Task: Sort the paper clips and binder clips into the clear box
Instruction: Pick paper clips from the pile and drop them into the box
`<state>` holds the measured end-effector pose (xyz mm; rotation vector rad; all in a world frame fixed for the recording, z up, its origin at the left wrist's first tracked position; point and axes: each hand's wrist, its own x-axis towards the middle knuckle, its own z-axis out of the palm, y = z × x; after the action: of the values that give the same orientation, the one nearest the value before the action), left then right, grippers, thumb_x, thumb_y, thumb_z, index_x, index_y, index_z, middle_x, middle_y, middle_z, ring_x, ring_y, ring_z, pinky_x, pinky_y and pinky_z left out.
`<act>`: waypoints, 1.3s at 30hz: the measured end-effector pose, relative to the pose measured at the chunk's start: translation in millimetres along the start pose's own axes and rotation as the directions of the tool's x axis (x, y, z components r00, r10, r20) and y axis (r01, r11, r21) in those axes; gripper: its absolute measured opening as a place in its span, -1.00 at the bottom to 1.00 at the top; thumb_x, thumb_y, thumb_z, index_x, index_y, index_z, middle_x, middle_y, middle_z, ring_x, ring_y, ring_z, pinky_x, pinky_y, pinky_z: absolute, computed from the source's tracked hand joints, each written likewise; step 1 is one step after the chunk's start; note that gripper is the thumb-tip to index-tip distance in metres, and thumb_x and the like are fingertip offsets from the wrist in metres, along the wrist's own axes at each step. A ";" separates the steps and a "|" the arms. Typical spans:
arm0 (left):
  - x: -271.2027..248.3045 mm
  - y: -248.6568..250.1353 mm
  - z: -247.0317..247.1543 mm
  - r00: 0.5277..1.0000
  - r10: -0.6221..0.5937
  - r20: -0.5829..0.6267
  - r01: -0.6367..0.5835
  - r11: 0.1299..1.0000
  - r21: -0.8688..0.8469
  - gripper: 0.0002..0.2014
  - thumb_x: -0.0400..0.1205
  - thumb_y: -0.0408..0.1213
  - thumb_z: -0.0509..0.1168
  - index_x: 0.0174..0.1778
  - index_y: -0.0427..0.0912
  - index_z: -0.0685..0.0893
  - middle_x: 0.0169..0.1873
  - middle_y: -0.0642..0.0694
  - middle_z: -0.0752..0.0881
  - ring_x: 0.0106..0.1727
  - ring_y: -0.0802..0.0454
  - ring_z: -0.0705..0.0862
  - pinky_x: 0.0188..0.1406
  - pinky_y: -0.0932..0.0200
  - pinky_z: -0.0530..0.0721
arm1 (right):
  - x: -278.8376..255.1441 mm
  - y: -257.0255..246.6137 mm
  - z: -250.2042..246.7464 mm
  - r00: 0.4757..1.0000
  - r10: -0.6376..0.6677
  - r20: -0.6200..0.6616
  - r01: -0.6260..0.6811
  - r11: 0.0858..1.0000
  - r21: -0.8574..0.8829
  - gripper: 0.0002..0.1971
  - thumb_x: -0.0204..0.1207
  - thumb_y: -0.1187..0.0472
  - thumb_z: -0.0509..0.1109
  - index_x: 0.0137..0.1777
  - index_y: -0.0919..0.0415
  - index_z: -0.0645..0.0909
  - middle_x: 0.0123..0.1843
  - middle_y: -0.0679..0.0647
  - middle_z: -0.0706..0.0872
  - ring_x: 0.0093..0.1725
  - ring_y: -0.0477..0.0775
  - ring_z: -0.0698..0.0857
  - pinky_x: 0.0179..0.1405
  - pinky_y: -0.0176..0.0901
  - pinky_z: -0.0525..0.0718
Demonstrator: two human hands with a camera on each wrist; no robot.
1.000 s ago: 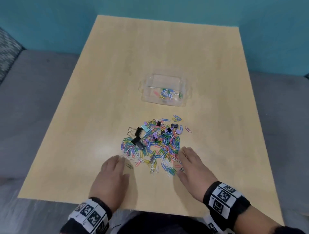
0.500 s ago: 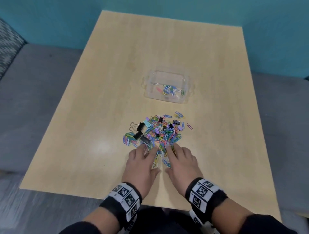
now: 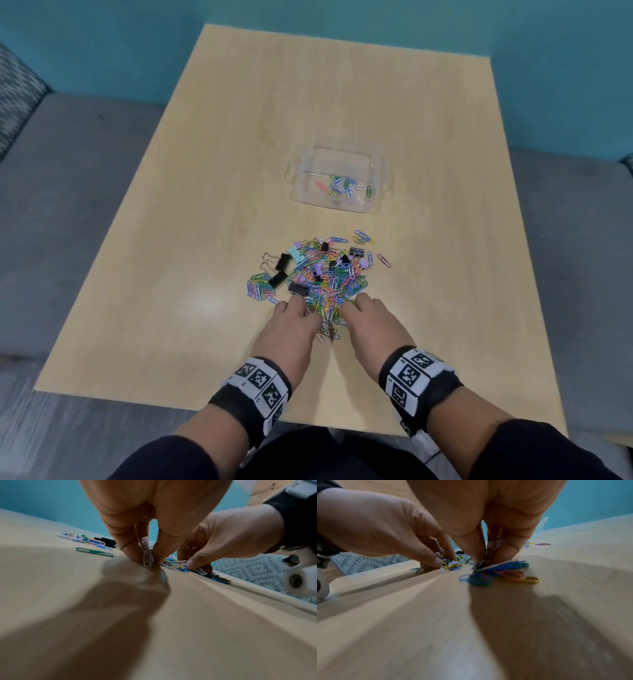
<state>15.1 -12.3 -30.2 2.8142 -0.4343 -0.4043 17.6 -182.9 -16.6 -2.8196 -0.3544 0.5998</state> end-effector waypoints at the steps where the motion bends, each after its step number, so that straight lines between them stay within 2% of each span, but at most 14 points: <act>1: 0.4 -1.6 -0.8 1.000 -0.003 -0.002 0.003 1.000 -0.010 -0.69 0.25 -0.60 0.30 -0.21 -0.13 0.59 -0.16 -0.10 0.48 -0.22 -0.11 0.42 -0.49 0.00 0.50 | -0.1 0.0 -3.5 1.000 0.001 0.008 -0.001 1.000 0.008 -0.59 0.21 0.57 0.28 0.02 0.19 0.44 0.00 0.17 0.46 -0.11 0.24 0.44 -0.30 0.00 0.30; 5: 2.2 -7.4 -2.9 1.000 -0.003 -0.014 0.002 0.996 -0.086 -0.69 0.20 -0.63 0.36 -0.27 -0.17 0.64 -0.23 -0.10 0.54 -0.32 -0.11 0.50 -0.56 0.10 0.46 | 1.4 1.8 -11.4 0.998 0.043 0.040 -0.045 0.997 0.055 -0.72 0.34 0.51 0.22 -0.09 0.13 0.38 -0.13 0.04 0.33 -0.24 0.17 0.33 -0.32 -0.05 0.25; 8: 2.6 -10.9 -7.9 0.997 -0.063 -0.039 0.055 0.982 -0.178 -0.74 0.25 -0.61 0.37 -0.30 -0.16 0.65 -0.27 -0.07 0.56 -0.38 -0.12 0.55 -0.55 0.07 0.56 | 3.6 5.9 -13.7 0.990 0.135 0.042 -0.140 0.971 0.195 -0.84 0.40 0.46 0.16 -0.15 0.19 0.41 -0.17 0.04 0.44 -0.27 0.22 0.48 -0.39 0.00 0.42; 13: 3.1 -16.2 -25.8 0.984 -0.174 -0.038 0.148 0.916 -0.372 -0.84 0.54 -0.39 0.31 -0.20 -0.02 0.73 -0.22 0.02 0.59 -0.25 -0.02 0.63 -0.24 0.11 0.61 | 3.5 16.5 -23.4 0.974 0.218 0.062 -0.223 0.872 0.436 -0.84 0.44 0.36 0.25 -0.24 0.06 0.53 -0.27 -0.05 0.59 -0.32 0.02 0.59 -0.36 -0.14 0.52; 17: 9.2 -20.9 -46.9 0.962 -0.258 0.086 0.260 0.777 -0.574 -0.83 0.50 -0.37 0.40 -0.29 0.02 0.76 -0.28 0.09 0.67 -0.30 0.16 0.64 -0.23 0.18 0.61 | 0.9 24.9 -36.1 0.948 0.258 0.188 -0.310 0.600 0.737 -0.80 0.40 0.41 0.32 -0.30 0.08 0.57 -0.50 -0.08 0.56 -0.59 -0.03 0.57 -0.56 -0.19 0.53; 20: 18.8 -22.6 -69.0 0.926 -0.306 0.221 0.346 0.456 -0.820 -0.79 0.46 -0.54 0.41 -0.35 -0.13 0.78 -0.45 -0.03 0.74 -0.52 0.10 0.56 -0.47 0.21 0.56 | 6.3 30.1 -55.4 0.950 0.212 0.228 -0.300 0.424 0.855 -0.81 0.42 0.48 0.42 -0.28 0.17 0.60 -0.43 0.12 0.57 -0.57 0.01 0.57 -0.62 -0.26 0.50; 22: 33.0 -22.1 -88.1 0.929 -0.287 0.235 0.327 0.337 -0.883 -0.82 0.45 -0.61 0.39 -0.32 -0.24 0.78 -0.42 -0.21 0.76 -0.52 0.04 0.53 -0.50 0.24 0.52 | 17.9 33.2 -72.1 0.957 0.204 0.207 -0.266 0.327 0.907 -0.80 0.41 0.44 0.50 -0.29 0.17 0.60 -0.47 0.12 0.61 -0.55 0.06 0.61 -0.62 -0.23 0.46; 24: 58.5 -23.0 -106.9 0.936 -0.294 0.193 0.284 0.306 -0.909 -0.86 0.45 -0.63 0.39 -0.30 -0.32 0.76 -0.43 -0.26 0.74 -0.53 0.04 0.52 -0.53 0.27 0.53 | 38.4 37.6 -91.5 0.958 0.229 0.172 -0.218 0.192 0.957 -0.81 0.41 0.46 0.51 -0.28 0.22 0.58 -0.49 0.11 0.62 -0.55 0.04 0.61 -0.61 -0.24 0.51; 26: 94.0 -25.6 -122.6 0.941 -0.313 0.126 0.241 0.364 -0.900 -0.86 0.45 -0.63 0.39 -0.30 -0.32 0.75 -0.41 -0.27 0.73 -0.53 0.05 0.55 -0.47 0.23 0.60 | 67.3 41.5 -114.2 0.952 0.273 0.140 -0.175 0.108 0.979 -0.79 0.42 0.54 0.45 -0.27 0.27 0.54 -0.47 0.15 0.60 -0.56 0.00 0.59 -0.64 -0.26 0.56; 29: 153.5 -29.0 -136.4 0.946 -0.321 0.045 0.197 0.460 -0.866 -0.80 0.44 -0.64 0.37 -0.35 -0.25 0.73 -0.39 -0.31 0.72 -0.55 0.05 0.58 -0.33 0.07 0.70 | 116.9 48.6 -141.8 0.930 0.358 0.087 -0.151 0.155 0.976 -0.73 0.43 0.60 0.38 -0.30 0.25 0.50 -0.47 0.18 0.57 -0.59 -0.03 0.59 -0.66 -0.27 0.58; 31: 186.6 -27.2 -140.7 0.943 -0.332 0.016 0.194 0.511 -0.837 -0.75 0.44 -0.65 0.34 -0.39 -0.21 0.71 -0.49 -0.21 0.67 -0.58 0.05 0.59 -0.28 0.00 0.74 | 145.1 51.2 -153.9 0.914 0.404 0.050 -0.170 0.266 0.949 -0.74 0.44 0.58 0.37 -0.30 0.23 0.50 -0.45 0.16 0.59 -0.59 -0.05 0.63 -0.58 -0.22 0.64; 34: 218.4 -17.7 -142.5 0.947 -0.321 0.000 0.190 0.561 -0.805 -0.75 0.46 -0.60 0.32 -0.38 -0.16 0.71 -0.51 -0.12 0.67 -0.58 0.05 0.63 -0.18 -0.09 0.77 | 172.5 50.1 -163.2 0.906 0.424 -0.004 -0.193 0.422 0.886 -0.81 0.44 0.52 0.38 -0.29 0.26 0.57 -0.37 0.18 0.63 -0.51 0.07 0.65 -0.32 0.04 0.78; 37: 225.1 -13.1 -138.8 0.960 -0.278 0.036 0.183 0.523 -0.833 -0.86 0.54 -0.45 0.35 -0.10 -0.13 0.73 -0.30 -0.09 0.67 -0.41 0.02 0.68 -0.03 -0.14 0.76 | 178.4 52.7 -163.1 0.916 0.401 -0.020 -0.190 0.479 0.857 -0.96 0.47 0.30 0.43 -0.18 0.26 0.66 -0.27 0.19 0.72 -0.36 0.22 0.77 -0.13 0.22 0.79; 39: 215.1 -24.0 -137.6 0.961 -0.275 -0.001 0.165 0.578 -0.799 -0.80 0.57 -0.34 0.35 0.10 -0.13 0.71 -0.15 -0.08 0.68 -0.22 -0.07 0.70 0.03 -0.15 0.74 | 168.7 63.2 -159.3 0.920 0.378 -0.103 -0.184 0.649 0.738 -0.90 0.50 0.21 0.35 -0.10 0.19 0.69 -0.18 0.18 0.76 -0.19 0.25 0.79 -0.06 0.23 0.76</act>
<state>261.0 -31.0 40.5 1.9697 0.1374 -0.3457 246.4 -223.3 45.4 -2.1265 0.3344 0.3182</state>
